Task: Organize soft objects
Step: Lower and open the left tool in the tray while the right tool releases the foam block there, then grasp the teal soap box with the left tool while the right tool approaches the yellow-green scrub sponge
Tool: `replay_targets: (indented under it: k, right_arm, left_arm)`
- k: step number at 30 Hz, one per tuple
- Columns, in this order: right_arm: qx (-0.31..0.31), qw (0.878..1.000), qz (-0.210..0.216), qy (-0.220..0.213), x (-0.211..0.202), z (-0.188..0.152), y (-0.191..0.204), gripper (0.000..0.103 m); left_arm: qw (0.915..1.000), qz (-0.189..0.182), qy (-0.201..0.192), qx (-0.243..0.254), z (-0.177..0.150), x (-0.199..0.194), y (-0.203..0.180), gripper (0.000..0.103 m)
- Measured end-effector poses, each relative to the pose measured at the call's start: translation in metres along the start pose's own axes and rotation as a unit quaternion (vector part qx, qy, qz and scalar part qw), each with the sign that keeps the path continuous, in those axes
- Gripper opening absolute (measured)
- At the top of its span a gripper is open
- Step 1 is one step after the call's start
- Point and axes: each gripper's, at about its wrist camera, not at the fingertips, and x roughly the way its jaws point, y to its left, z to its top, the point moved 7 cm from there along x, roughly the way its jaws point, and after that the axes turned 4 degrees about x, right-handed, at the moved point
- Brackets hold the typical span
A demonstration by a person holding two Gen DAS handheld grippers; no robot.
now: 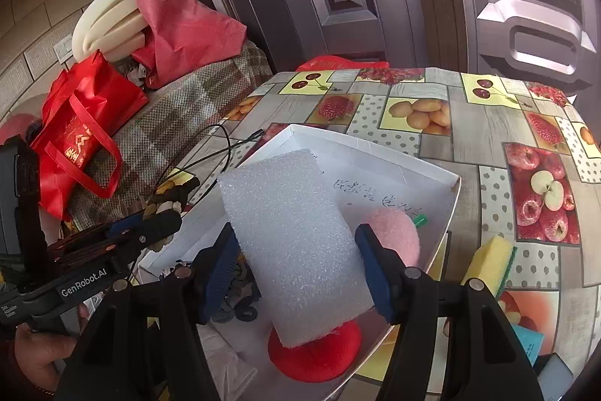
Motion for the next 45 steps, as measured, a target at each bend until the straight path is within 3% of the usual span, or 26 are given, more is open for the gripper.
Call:
replay_targets:
  k: [5, 7, 8, 9, 20, 29, 32, 36, 41, 45]
  right_arm:
    - [0.002, 1.0, -0.002, 0.0, 0.007, -0.001, -0.008, 0.068]
    - [0.0, 1.0, -0.006, 0.002, 0.011, -0.003, -0.011, 0.092]
    - [0.0, 1.0, -0.009, -0.002, 0.011, -0.004, -0.012, 0.098]
    - [0.0, 1.0, -0.012, -0.005, 0.01, -0.005, -0.013, 0.103]
    - [-0.013, 0.999, -0.03, -0.011, -0.001, -0.012, -0.009, 0.103]
    - [-0.022, 0.998, -0.038, -0.043, -0.044, -0.014, -0.007, 0.103]
    - [-0.006, 0.995, -0.07, -0.071, -0.074, -0.02, -0.029, 0.103]
    - [0.052, 0.987, -0.128, -0.085, -0.119, -0.046, -0.091, 0.103]
    - [0.176, 0.962, -0.186, -0.092, -0.176, -0.085, -0.166, 0.103]
    - [0.215, 0.945, -0.213, -0.124, -0.218, -0.102, -0.191, 0.103]
  left_arm:
    - [0.9998, 0.015, 0.015, -0.005, -0.005, 0.011, 0.003, 0.047]
    - [0.9997, 0.023, 0.008, -0.002, -0.006, 0.011, 0.004, 0.066]
    - [0.9995, 0.03, 0.001, 0.001, -0.005, 0.01, 0.004, 0.089]
    - [0.9993, 0.036, -0.007, 0.004, -0.004, 0.009, 0.005, 0.103]
    - [0.9969, 0.075, -0.015, 0.019, -0.004, 0.001, 0.011, 0.103]
    - [0.9967, 0.063, -0.032, 0.04, -0.003, -0.023, -0.008, 0.103]
    - [0.9972, 0.034, -0.029, 0.06, -0.005, -0.027, -0.027, 0.103]
    - [0.9922, -0.033, -0.013, 0.119, -0.017, -0.027, -0.073, 0.103]
    - [0.9732, -0.113, 0.029, 0.198, -0.043, -0.012, -0.152, 0.103]
    - [0.9518, -0.164, 0.063, 0.251, -0.062, 0.006, -0.217, 0.103]
